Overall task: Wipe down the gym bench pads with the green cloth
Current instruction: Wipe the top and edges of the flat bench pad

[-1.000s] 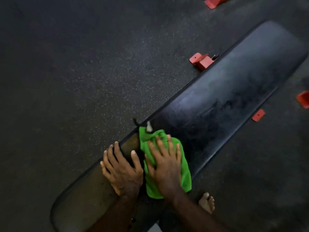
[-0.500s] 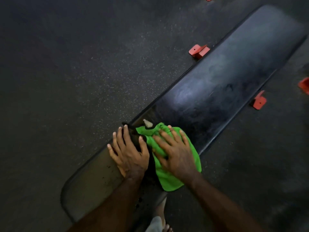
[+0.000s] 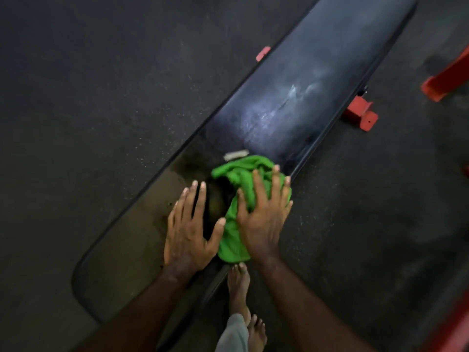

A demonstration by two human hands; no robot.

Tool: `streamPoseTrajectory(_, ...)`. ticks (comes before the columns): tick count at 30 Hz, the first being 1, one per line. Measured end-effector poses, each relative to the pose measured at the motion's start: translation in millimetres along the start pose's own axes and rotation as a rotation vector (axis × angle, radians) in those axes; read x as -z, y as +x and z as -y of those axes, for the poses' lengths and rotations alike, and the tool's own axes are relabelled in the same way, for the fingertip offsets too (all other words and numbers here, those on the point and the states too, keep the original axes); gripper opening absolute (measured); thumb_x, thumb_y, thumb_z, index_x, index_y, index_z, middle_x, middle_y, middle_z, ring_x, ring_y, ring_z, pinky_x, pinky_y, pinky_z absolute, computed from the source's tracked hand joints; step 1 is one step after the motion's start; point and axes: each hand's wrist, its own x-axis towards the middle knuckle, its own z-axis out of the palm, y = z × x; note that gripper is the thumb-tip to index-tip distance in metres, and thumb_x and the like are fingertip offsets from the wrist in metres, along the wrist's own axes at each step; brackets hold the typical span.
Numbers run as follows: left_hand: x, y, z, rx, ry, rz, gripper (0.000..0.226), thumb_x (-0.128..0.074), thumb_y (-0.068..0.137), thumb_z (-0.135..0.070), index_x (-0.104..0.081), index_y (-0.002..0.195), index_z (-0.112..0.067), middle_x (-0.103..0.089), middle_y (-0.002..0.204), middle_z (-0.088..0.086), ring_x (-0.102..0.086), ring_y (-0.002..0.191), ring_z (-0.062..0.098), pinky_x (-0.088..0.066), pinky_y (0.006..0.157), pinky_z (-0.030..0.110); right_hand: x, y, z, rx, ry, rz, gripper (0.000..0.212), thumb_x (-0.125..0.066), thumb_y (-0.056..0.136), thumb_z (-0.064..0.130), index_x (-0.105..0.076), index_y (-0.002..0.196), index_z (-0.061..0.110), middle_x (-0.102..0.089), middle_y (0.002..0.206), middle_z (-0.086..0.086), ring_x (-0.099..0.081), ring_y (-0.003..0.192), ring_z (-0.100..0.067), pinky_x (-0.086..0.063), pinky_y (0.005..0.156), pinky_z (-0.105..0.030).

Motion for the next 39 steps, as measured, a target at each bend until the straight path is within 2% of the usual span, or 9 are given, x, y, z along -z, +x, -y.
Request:
streamPoseTrajectory(3, 0, -3, 2, -0.021, 0.034, 0.036, 0.078, -0.033, 0.098, -0.062, -0.019, 0.165, -0.024, -0.013, 0.173, -0.001, -0.015, 0.158, 0.023, -0.024, 0.123, 0.047, -10, -37, 15, -0.129, 0.171, -0.074, 0.06, -0.056, 0.101, 0.044, -0.045, 0.157, 0.025, -0.012, 0.173, -0.012, -0.005, 0.159, -0.039, -0.009, 0.129, -0.052)
streamPoseTrajectory(7, 3, -1, 2, -0.031, 0.008, 0.063, 0.081, -0.026, 0.098, -0.067, -0.023, 0.164, -0.022, -0.014, 0.173, -0.001, -0.013, 0.159, 0.023, -0.024, 0.122, 0.049, 0, -76, 7, 0.038, 0.204, 0.093, 0.06, -0.049, 0.099, 0.044, -0.045, 0.156, 0.025, -0.003, 0.174, -0.008, 0.002, 0.16, -0.038, 0.005, 0.129, -0.037)
streamPoseTrajectory(13, 4, 2, -1, -0.009, 0.033, 0.096, 0.08, -0.029, 0.097, -0.067, -0.022, 0.164, -0.024, -0.013, 0.173, -0.003, -0.015, 0.158, 0.024, -0.024, 0.12, 0.048, 0, -17, 4, -0.216, 0.325, -0.094, 0.065, -0.06, 0.099, 0.048, -0.042, 0.157, 0.026, -0.009, 0.173, -0.007, -0.012, 0.159, -0.029, -0.024, 0.126, -0.052)
streamPoseTrajectory(16, 5, 4, 1, -0.015, 0.016, 0.116, 0.082, -0.027, 0.096, -0.068, -0.022, 0.165, -0.024, -0.013, 0.173, -0.002, -0.015, 0.158, 0.025, -0.026, 0.12, 0.051, -2, -59, 22, -0.44, 0.435, -0.087, 0.069, -0.055, 0.099, 0.057, -0.028, 0.161, 0.044, -0.013, 0.172, -0.005, -0.019, 0.157, -0.02, -0.033, 0.122, -0.046)
streamPoseTrajectory(20, 6, 2, 1, -0.007, 0.01, 0.127, 0.085, -0.026, 0.094, -0.072, -0.019, 0.165, -0.025, -0.01, 0.173, -0.004, -0.014, 0.159, 0.025, -0.028, 0.118, 0.054, 5, -81, 11, -0.26, 0.426, 0.085, 0.072, -0.052, 0.097, 0.058, -0.015, 0.159, 0.058, -0.007, 0.172, -0.007, -0.012, 0.157, -0.017, -0.026, 0.122, -0.034)
streamPoseTrajectory(27, 2, 2, 4, -0.027, 0.034, 0.122, 0.085, -0.026, 0.095, -0.071, -0.018, 0.165, -0.024, -0.008, 0.173, -0.004, -0.011, 0.159, 0.024, -0.025, 0.119, 0.052, -8, -32, 22, -0.375, 0.305, -0.184, 0.057, -0.061, 0.102, 0.044, -0.047, 0.155, 0.031, -0.016, 0.171, -0.015, -0.02, 0.157, -0.028, -0.029, 0.125, -0.045)
streamPoseTrajectory(32, 1, 1, 4, -0.041, -0.004, 0.075, 0.087, -0.03, 0.093, -0.072, -0.024, 0.164, -0.022, -0.014, 0.173, -0.001, -0.015, 0.158, 0.025, -0.023, 0.119, 0.049, -4, -89, 11, -0.143, 0.294, 0.027, 0.065, -0.047, 0.099, 0.051, -0.03, 0.161, 0.039, 0.002, 0.174, -0.005, -0.011, 0.16, -0.023, -0.034, 0.122, -0.047)
streamPoseTrajectory(36, 1, -1, 6, -0.05, -0.019, 0.04, 0.087, -0.027, 0.095, -0.074, -0.025, 0.164, -0.021, -0.017, 0.172, 0.001, -0.016, 0.158, 0.025, -0.022, 0.121, 0.046, -5, -69, 16, -0.255, 0.305, -0.066, 0.066, -0.057, 0.102, 0.048, -0.033, 0.161, 0.035, -0.014, 0.171, -0.014, -0.017, 0.157, -0.022, -0.018, 0.12, -0.019)
streamPoseTrajectory(39, 2, -1, 6, -0.059, -0.1, 0.002, 0.082, -0.039, 0.097, -0.067, -0.028, 0.163, -0.018, -0.022, 0.171, 0.002, -0.019, 0.158, 0.024, -0.024, 0.124, 0.046, -15, -90, 36, -0.422, 0.337, -0.183, 0.066, -0.056, 0.102, 0.048, -0.033, 0.161, 0.031, -0.028, 0.166, -0.017, -0.031, 0.151, -0.027, -0.033, 0.12, -0.033)
